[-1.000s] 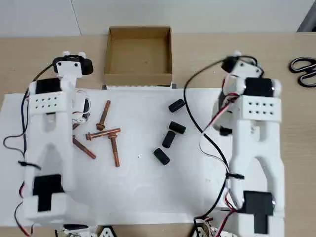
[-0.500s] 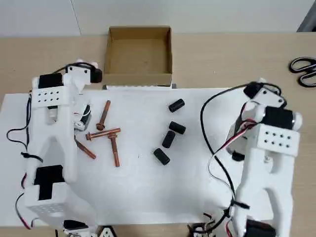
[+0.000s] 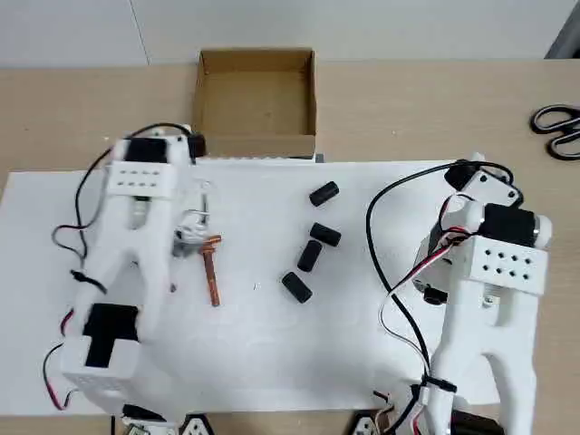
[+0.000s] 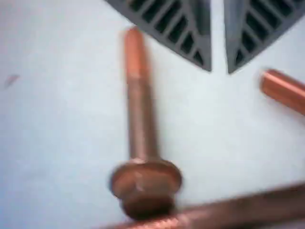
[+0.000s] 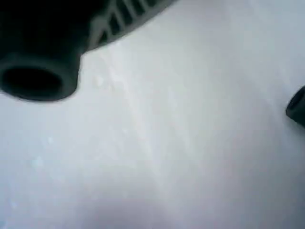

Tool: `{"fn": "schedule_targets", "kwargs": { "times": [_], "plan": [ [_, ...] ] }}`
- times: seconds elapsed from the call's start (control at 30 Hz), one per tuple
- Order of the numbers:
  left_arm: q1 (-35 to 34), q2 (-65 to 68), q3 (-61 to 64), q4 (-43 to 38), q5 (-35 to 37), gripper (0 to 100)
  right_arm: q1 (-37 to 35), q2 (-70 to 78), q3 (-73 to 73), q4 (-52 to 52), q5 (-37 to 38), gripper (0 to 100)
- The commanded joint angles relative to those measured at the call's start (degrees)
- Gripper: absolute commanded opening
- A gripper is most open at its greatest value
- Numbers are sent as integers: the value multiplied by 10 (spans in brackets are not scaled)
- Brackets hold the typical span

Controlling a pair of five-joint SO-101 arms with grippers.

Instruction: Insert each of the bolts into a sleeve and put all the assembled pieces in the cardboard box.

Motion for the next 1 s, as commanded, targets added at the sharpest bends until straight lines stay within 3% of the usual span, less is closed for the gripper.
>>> {"fn": "schedule_targets", "kwargs": {
  "times": [0.0, 0.53, 0.77, 0.97],
  "plan": [
    [40, -3, 6, 13, 94, 7, 8, -17, -2, 5, 4, 2],
    [31, -2, 7, -48, 106, 14, 8, -14, -2, 5, 3, 2],
    [29, -2, 7, -59, 85, 138, 8, -15, -2, 5, 3, 2],
    [26, 15, 9, -70, 85, 148, 8, -15, -2, 5, 3, 2]
  ]
}}
